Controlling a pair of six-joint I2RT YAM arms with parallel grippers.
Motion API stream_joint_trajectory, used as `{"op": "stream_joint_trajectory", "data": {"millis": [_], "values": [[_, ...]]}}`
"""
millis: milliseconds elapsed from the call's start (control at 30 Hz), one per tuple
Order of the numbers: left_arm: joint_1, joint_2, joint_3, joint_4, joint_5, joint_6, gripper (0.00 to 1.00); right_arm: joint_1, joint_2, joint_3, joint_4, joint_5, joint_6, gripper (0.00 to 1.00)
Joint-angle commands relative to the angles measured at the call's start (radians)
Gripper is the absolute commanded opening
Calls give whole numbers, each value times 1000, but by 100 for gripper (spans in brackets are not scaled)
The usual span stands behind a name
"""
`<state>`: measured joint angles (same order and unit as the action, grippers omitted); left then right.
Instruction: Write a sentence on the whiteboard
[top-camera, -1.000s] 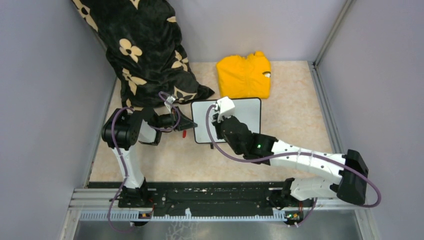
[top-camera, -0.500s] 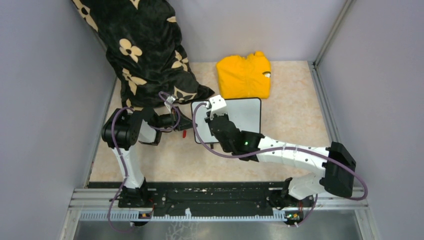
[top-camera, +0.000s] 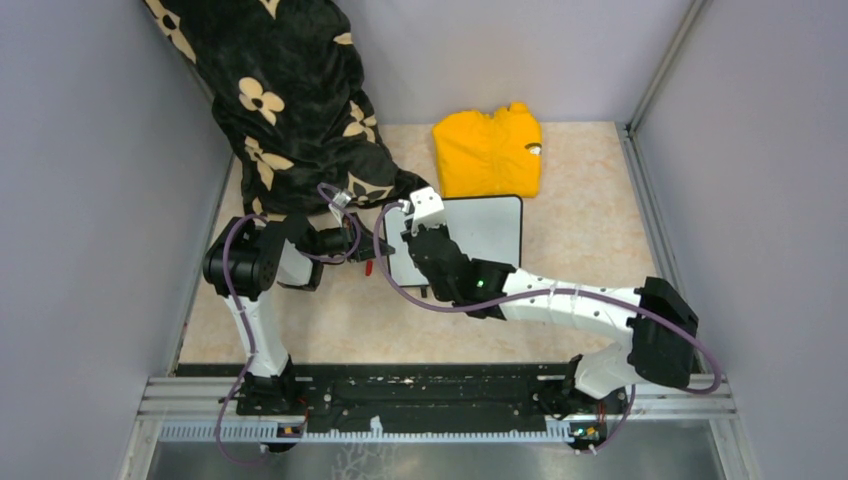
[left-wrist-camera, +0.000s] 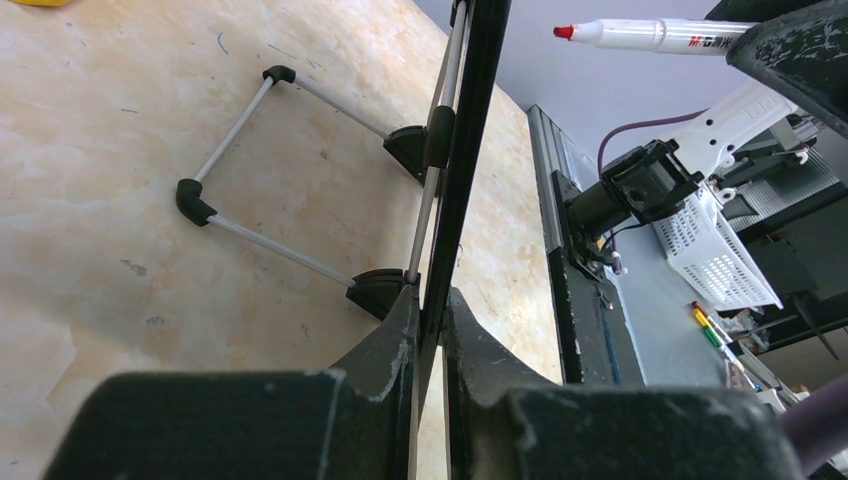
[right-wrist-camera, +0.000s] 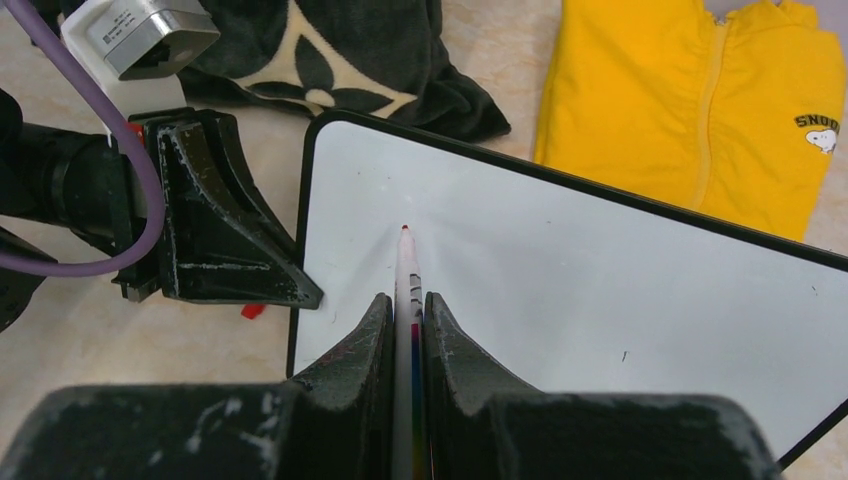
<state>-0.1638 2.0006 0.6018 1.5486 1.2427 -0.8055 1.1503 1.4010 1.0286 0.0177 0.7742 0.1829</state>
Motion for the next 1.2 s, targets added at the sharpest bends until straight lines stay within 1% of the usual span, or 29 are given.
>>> {"op": "stream_joint_trajectory", "data": {"millis": [0,267,1167], "values": [[-5,-10,7,243,5,5,0,14,15,68,56,29,-5,0],[-5,-11,9,243,8,6,0,12,54,94,35,35,5,0],[-5,-14,12,243,10,5,0,-6,89,97,44,46,26,0]]}}
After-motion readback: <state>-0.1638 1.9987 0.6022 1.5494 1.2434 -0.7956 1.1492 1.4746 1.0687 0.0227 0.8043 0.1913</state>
